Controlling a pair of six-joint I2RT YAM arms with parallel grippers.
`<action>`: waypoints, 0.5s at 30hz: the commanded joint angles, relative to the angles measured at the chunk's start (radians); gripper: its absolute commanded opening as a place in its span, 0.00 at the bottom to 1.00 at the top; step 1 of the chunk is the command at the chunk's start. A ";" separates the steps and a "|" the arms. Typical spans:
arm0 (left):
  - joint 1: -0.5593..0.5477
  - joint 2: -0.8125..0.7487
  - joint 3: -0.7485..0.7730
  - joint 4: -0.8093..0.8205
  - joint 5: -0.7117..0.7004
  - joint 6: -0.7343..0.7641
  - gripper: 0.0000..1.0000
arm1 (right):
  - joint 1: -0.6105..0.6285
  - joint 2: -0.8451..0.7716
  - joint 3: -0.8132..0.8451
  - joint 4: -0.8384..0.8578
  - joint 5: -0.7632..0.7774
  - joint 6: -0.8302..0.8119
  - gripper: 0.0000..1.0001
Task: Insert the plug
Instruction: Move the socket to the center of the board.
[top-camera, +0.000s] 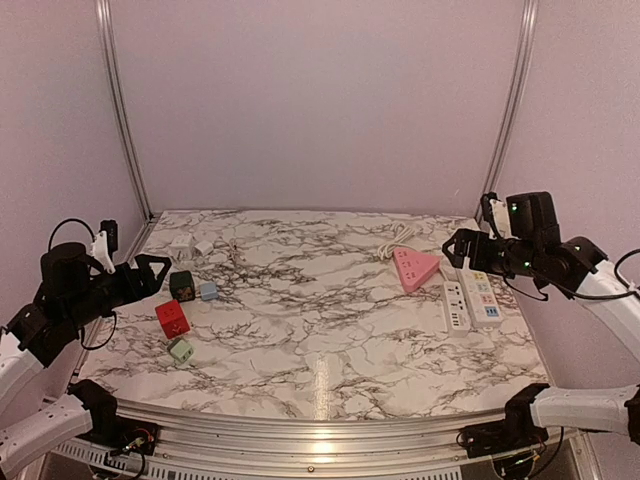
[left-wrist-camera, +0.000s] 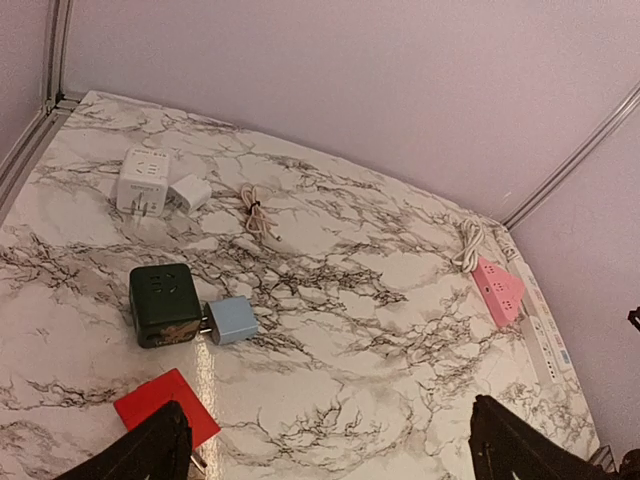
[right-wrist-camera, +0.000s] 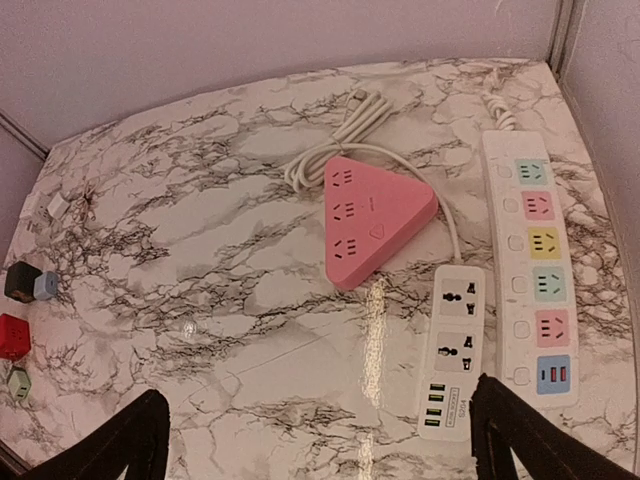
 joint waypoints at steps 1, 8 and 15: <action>-0.002 -0.053 0.047 -0.056 -0.012 0.043 0.99 | -0.003 -0.039 0.031 -0.022 -0.016 -0.047 0.99; -0.002 -0.024 -0.042 0.018 0.057 0.014 0.99 | -0.003 -0.013 0.022 0.080 -0.055 -0.029 0.99; -0.002 -0.029 -0.183 0.222 0.066 -0.031 0.99 | -0.004 0.094 0.033 0.158 -0.008 -0.021 0.98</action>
